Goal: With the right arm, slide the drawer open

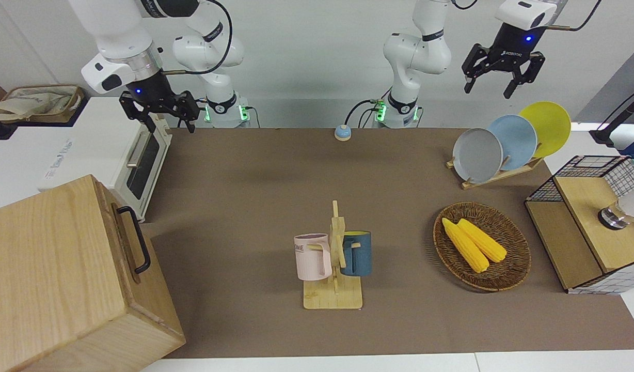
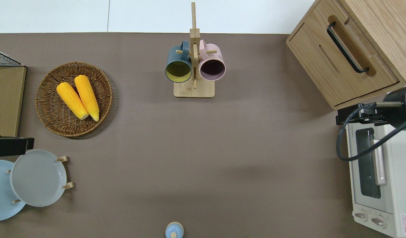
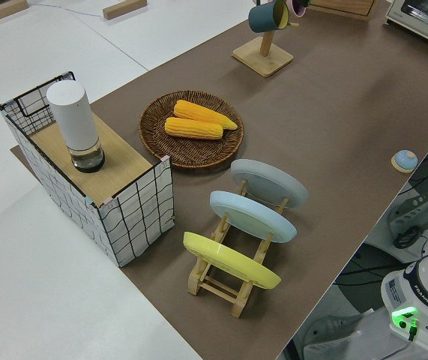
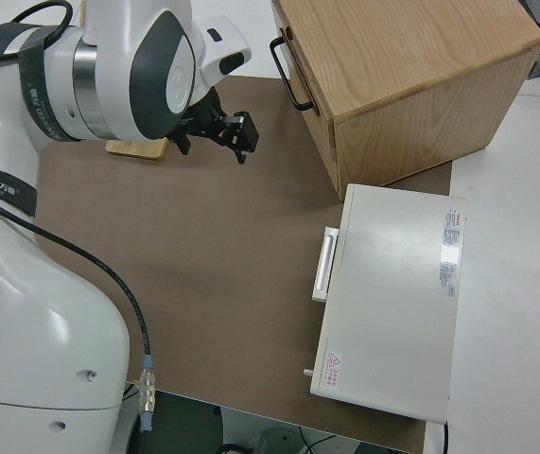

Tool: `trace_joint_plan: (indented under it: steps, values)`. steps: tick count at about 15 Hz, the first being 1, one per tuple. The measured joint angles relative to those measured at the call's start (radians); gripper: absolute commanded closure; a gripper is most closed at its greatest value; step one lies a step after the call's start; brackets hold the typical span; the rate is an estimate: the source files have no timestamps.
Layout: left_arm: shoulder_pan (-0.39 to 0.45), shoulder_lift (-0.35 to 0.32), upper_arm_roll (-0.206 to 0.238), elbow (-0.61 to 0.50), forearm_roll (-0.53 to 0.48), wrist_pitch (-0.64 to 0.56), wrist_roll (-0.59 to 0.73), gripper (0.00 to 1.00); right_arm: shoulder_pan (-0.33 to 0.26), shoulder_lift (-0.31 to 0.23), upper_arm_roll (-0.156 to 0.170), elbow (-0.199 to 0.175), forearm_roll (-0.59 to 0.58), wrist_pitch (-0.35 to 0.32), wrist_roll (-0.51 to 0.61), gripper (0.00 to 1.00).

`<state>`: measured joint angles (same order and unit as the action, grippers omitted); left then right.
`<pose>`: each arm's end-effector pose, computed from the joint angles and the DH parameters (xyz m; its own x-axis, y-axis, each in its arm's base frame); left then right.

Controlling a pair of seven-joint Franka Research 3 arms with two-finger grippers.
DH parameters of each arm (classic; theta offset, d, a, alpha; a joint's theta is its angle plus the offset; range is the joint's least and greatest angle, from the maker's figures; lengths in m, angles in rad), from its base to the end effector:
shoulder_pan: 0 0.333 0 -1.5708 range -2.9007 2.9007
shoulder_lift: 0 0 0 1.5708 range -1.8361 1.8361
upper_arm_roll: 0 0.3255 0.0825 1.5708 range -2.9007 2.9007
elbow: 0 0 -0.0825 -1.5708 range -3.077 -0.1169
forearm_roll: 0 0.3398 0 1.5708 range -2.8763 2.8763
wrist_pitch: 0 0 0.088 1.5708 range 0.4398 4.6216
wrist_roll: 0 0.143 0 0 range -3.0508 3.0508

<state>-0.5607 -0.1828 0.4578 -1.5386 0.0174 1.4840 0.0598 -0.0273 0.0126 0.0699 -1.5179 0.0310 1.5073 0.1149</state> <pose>0.4491 -0.0185 0.6811 0.9811 -0.1575 0.1126 -0.1646 -0.9847 0.0567 0.5068 0.0260 0.6086 0.9972 -0.0702 -0.0266 -0.0710 -0.9971 -0.0290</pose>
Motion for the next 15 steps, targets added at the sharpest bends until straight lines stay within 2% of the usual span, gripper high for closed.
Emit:
trace_joint_plan:
  steps: [12,15]
  values:
    - [0.0,0.0,0.0,0.0,0.0,0.0,0.0,0.0,-0.004,0.0,-0.008,0.0,-0.015,0.005,0.001,0.015]
    - [0.0,0.0,0.0,0.0,0.0,0.0,0.0,0.0,-0.002,0.0,-0.007,0.0,-0.057,0.004,0.001,0.015]
